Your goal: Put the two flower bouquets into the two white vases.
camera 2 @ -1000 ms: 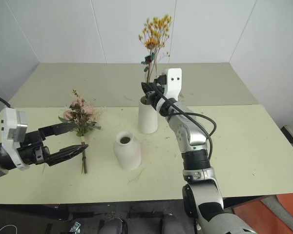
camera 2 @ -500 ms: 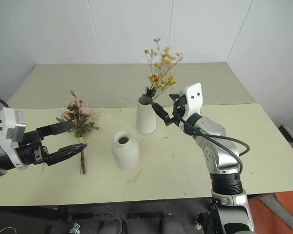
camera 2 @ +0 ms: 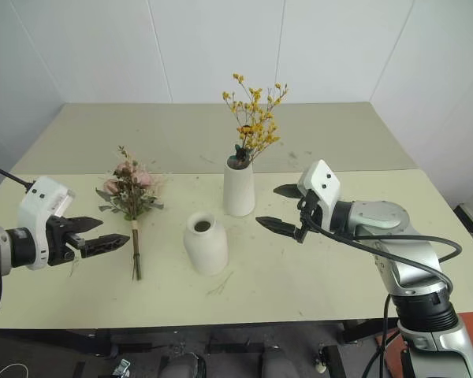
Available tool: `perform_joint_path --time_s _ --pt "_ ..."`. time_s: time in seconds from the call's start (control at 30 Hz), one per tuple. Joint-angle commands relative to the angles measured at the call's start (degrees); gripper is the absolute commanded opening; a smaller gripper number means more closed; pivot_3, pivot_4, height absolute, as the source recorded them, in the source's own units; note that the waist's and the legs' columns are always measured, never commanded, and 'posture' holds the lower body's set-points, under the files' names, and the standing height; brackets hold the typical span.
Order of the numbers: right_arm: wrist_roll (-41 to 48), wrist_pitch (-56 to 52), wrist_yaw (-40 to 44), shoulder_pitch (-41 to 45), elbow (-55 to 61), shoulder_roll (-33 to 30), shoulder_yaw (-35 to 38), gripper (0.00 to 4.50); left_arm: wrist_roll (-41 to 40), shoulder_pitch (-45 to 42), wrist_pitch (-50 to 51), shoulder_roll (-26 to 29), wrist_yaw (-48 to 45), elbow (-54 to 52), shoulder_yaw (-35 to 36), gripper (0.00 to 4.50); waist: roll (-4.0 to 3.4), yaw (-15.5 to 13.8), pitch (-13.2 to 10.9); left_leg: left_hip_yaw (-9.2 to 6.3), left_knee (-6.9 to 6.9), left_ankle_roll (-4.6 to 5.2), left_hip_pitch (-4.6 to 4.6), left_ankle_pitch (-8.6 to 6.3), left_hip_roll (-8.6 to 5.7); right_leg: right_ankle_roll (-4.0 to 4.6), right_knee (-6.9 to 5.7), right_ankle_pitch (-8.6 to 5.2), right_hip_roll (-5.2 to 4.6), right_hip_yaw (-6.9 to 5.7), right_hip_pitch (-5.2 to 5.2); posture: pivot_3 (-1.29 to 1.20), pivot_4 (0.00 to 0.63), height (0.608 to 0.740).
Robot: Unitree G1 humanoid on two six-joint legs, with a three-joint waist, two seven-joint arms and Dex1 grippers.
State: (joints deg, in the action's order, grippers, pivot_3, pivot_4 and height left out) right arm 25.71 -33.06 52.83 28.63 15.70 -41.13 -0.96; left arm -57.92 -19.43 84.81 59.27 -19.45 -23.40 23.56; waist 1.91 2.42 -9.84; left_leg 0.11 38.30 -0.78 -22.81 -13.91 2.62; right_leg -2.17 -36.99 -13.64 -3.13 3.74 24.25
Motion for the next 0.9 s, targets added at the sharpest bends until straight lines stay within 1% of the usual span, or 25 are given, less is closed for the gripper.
perform_joint_path --time_s 0.03,0.17,0.27,0.43,0.63,0.77,0.9 --pt "1.1 1.1 1.7 2.0 0.3 -0.7 1.6 4.47 3.7 -6.7 7.5 -3.6 8.1 5.4 -3.4 4.5 0.01 0.1 0.0 0.0 0.0 0.0 0.0 0.0 -0.02 0.0 0.0 0.0 0.0 0.0 0.0 0.0 0.15 0.74" --pt "2.4 1.3 5.0 2.8 -0.3 -2.0 2.5 4.47 4.9 -12.0 7.7 -7.1 13.8 12.6 -8.7 4.5 0.02 0.0 0.0 -0.03 -0.01 0.0 -0.08 0.0 -0.03 0.02 0.01 0.01 -0.01 0.03 0.09 0.0 0.15 0.74" --pt "3.6 1.1 7.9 2.6 0.0 -3.6 3.2 4.47 4.7 -14.4 7.7 -8.5 15.5 16.2 -11.7 4.5 0.04 -0.3 0.0 -0.05 0.0 -0.01 -0.12 0.0 -0.07 0.02 0.01 0.02 -0.06 0.01 0.09 0.0 0.15 0.74" --pt "4.2 1.5 9.0 2.1 0.4 -4.7 4.5 4.47 5.6 -18.1 7.7 -11.9 16.3 20.6 -13.1 4.5 0.04 -0.4 0.0 -0.06 0.0 -0.01 -0.1 0.01 -0.11 0.02 0.0 0.02 -0.09 0.0 0.07 0.0 0.15 0.74" --pt "4.2 1.5 8.6 1.4 1.3 -4.6 4.9 4.47 10.8 -23.2 7.7 -16.8 17.3 27.9 -15.5 4.5 0.05 -0.7 0.0 -0.06 0.01 -0.02 -0.11 0.01 -0.13 0.02 0.0 0.02 -0.09 0.0 0.07 0.0 0.15 0.74" --pt "4.5 1.2 8.5 1.1 1.7 -4.7 5.4 4.5 13.9 -25.4 7.7 -19.1 16.7 31.4 -16.8 3.64 0.05 -0.8 0.0 -0.07 0.01 -0.02 -0.11 0.01 -0.14 0.01 0.0 0.02 -0.09 0.0 0.07 0.0 0.15 0.74" --pt "4.6 1.1 8.4 0.9 1.8 -4.8 5.7 4.5 17.6 -26.9 7.7 -21.7 15.5 34.3 -17.1 2.41 0.05 -1.3 0.0 -0.07 0.02 -0.02 -0.08 0.01 -0.17 0.01 -0.02 0.02 -0.12 0.0 0.04 0.0 0.15 0.74"
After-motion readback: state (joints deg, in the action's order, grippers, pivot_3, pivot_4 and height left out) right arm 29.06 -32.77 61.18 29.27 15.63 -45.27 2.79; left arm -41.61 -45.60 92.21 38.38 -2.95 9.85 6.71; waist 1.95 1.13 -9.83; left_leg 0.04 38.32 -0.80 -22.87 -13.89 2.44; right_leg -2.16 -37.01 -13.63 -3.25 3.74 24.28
